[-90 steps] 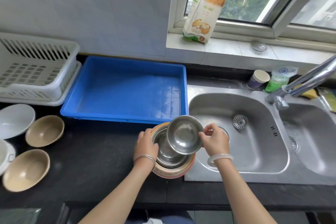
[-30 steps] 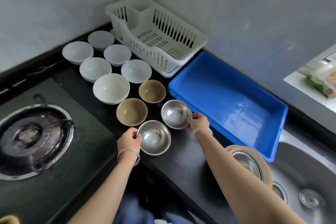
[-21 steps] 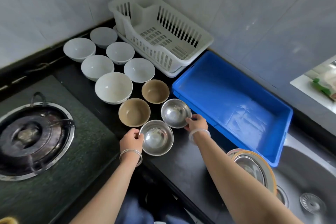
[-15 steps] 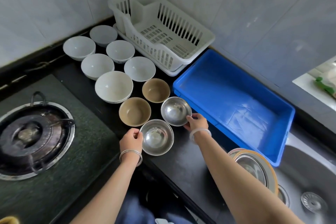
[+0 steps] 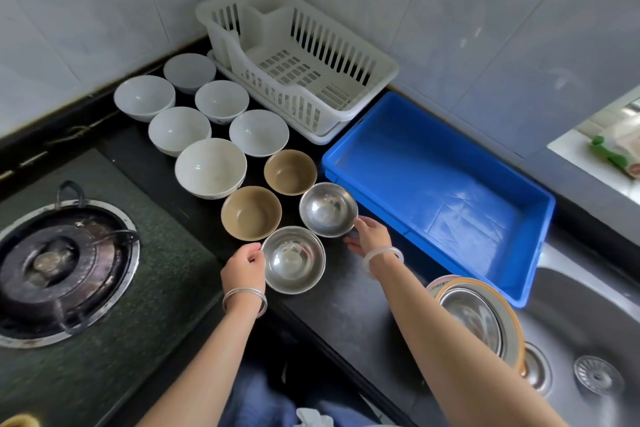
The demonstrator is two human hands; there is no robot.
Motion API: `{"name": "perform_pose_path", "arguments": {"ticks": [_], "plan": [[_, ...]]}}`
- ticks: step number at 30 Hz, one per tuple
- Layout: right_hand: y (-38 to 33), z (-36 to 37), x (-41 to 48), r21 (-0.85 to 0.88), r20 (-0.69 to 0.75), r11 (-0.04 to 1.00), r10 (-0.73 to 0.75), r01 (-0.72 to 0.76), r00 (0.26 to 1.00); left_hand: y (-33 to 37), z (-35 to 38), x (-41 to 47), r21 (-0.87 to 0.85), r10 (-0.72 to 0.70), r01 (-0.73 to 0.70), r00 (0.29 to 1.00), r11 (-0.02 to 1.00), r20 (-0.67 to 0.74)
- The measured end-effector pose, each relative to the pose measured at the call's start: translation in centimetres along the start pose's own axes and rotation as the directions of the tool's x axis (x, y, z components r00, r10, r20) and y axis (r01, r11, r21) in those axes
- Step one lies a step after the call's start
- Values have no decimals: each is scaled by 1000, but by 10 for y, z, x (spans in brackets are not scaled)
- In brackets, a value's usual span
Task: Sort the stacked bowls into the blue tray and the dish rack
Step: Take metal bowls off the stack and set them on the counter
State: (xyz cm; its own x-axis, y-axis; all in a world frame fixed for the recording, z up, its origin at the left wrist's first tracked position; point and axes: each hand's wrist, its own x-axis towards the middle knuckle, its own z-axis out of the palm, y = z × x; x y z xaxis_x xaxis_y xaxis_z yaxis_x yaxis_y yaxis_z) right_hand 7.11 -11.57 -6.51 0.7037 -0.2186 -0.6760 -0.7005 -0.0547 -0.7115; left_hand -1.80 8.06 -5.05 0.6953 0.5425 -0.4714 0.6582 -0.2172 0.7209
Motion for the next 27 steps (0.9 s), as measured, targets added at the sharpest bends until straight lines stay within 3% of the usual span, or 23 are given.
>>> {"name": "perform_pose_path", "arguments": {"ticks": [6, 12, 15, 20, 23, 27], "plan": [[-4, -29, -25, -223, -11, 958, -185, 178, 983, 15, -6, -4, 192, 36, -59, 992, 980, 124], [4, -94, -60, -383, -124, 866, -392, 321, 911, 44, 11, -23, 208, 158, -183, 979, 961, 130], [24, -141, -75, -523, -282, 820, -423, 232, 861, 60, 43, -47, 118, 243, -283, 931, 952, 272], [72, -197, -94, -699, -452, 714, -399, -39, 798, 70, 116, -99, 168, 347, -510, 756, 843, 555], [92, -208, -99, -680, -530, 716, -330, -159, 782, 71, 150, -124, 190, 346, -584, 679, 789, 648], [107, -216, -99, -600, -539, 776, -211, -196, 816, 72, 177, -145, 190, 359, -662, 599, 725, 716]]}}
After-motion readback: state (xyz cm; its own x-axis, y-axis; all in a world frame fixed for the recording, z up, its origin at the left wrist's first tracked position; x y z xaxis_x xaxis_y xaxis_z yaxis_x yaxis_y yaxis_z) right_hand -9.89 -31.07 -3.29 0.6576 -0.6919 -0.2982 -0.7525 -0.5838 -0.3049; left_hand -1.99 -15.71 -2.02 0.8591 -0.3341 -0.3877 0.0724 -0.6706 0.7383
